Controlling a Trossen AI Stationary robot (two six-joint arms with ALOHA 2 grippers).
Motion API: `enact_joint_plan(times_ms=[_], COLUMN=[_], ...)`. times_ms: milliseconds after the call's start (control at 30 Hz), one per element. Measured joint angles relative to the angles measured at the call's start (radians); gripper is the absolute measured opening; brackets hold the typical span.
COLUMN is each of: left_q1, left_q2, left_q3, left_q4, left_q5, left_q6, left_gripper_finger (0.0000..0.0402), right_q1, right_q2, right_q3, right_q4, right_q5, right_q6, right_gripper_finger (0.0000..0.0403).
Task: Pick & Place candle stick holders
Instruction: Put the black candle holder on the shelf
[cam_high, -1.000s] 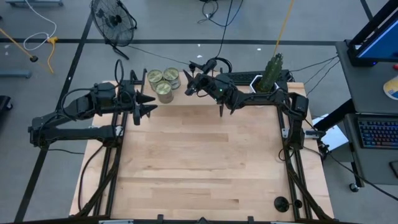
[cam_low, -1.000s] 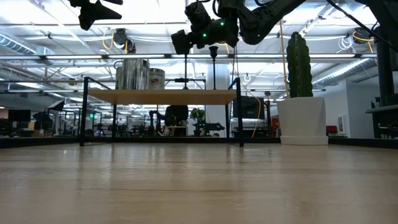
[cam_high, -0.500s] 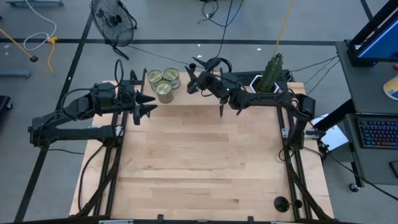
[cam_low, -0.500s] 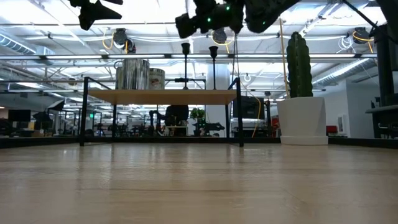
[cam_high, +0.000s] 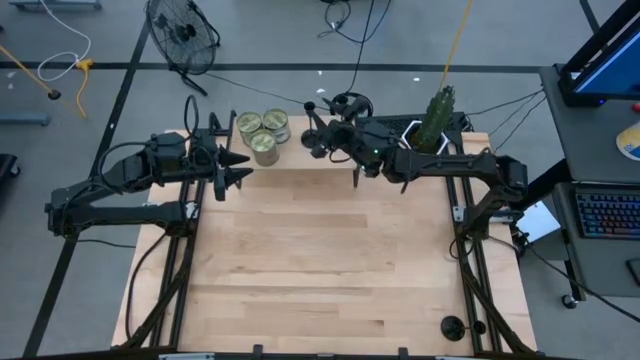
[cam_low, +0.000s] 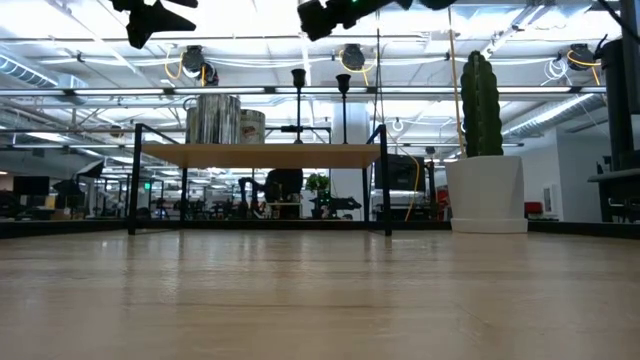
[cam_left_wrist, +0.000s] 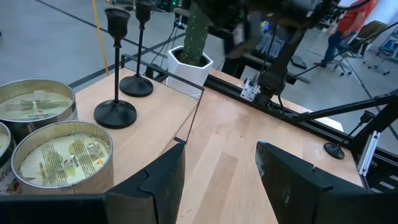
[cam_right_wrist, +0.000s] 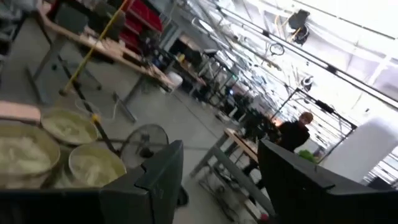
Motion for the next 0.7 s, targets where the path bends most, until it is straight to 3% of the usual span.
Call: enact_joint_plan(times_ms=[267,433,700], left_q1=[0.000,0.000,0.000], left_q2=[0.000,0.000,0.000], left_q3=[0.000,0.000,0.000], left_q4=[0.019,0.050,0.089], left_q5=[-0.001,-0.001,0.002], left_q6=[-0.023,-0.094,-0.152], left_gripper_finger=[0.0205,0.0205,0.0205], right_q1=[0.063,0.124,0.294], right_q2=[-0.107,-0.171,-0.289], right_q3=[0.000,0.000,0.000], right_q4=[-0.227,-0.399,-0.853], right_q5=[0.053,0.162,0.230], right_q6=[0.038,0.076,0.368], right_gripper_finger=[0.0135,0.0091,0.0033])
